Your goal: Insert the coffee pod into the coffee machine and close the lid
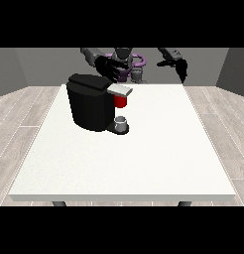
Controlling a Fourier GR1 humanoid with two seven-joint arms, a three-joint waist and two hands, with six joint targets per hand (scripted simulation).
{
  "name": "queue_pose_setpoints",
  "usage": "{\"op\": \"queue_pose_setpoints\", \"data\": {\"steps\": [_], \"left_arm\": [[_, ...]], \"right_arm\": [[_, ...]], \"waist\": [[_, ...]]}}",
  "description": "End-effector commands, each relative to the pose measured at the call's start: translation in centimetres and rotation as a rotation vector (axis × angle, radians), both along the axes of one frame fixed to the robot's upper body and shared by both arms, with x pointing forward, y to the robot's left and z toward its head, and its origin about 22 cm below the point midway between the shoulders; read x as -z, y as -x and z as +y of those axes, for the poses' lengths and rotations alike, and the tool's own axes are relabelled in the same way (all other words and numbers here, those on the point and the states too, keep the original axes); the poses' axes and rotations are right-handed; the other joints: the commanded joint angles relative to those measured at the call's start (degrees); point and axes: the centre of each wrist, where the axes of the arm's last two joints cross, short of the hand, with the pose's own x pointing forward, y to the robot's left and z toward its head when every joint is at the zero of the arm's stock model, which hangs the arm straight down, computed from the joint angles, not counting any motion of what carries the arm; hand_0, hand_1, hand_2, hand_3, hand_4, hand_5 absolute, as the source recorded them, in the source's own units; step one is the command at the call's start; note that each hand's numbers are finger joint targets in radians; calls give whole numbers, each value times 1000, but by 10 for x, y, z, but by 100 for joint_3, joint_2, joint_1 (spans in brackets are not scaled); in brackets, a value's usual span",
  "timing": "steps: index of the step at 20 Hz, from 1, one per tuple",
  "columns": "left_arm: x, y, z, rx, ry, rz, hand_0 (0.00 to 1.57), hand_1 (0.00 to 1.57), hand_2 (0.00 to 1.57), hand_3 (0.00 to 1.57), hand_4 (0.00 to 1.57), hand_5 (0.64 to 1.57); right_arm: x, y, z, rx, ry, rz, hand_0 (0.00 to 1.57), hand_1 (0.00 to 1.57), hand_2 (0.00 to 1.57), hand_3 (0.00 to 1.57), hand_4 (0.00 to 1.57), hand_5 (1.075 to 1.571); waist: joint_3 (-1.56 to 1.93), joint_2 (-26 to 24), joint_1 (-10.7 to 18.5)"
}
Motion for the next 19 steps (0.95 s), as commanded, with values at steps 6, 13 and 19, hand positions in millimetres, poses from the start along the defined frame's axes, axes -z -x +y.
{"op": "queue_pose_setpoints", "data": {"steps": [6,13,19], "left_arm": [[10,12,-32,15,-8,-6,0,0,0,0,202,1571],[19,19,-30,20,41,18,0,0,0,0,192,1571],[43,28,20,-119,41,80,0,0,0,0,192,1571]], "right_arm": [[16,8,31,-52,-6,48,0,0,0,0,125,1571],[42,32,40,-194,-114,19,0,0,0,0,352,1571],[102,92,34,-160,-260,138,0,0,0,0,157,1571]], "waist": [[1,-441,-71],[2,-813,-329],[-1,-1197,-1071]]}}
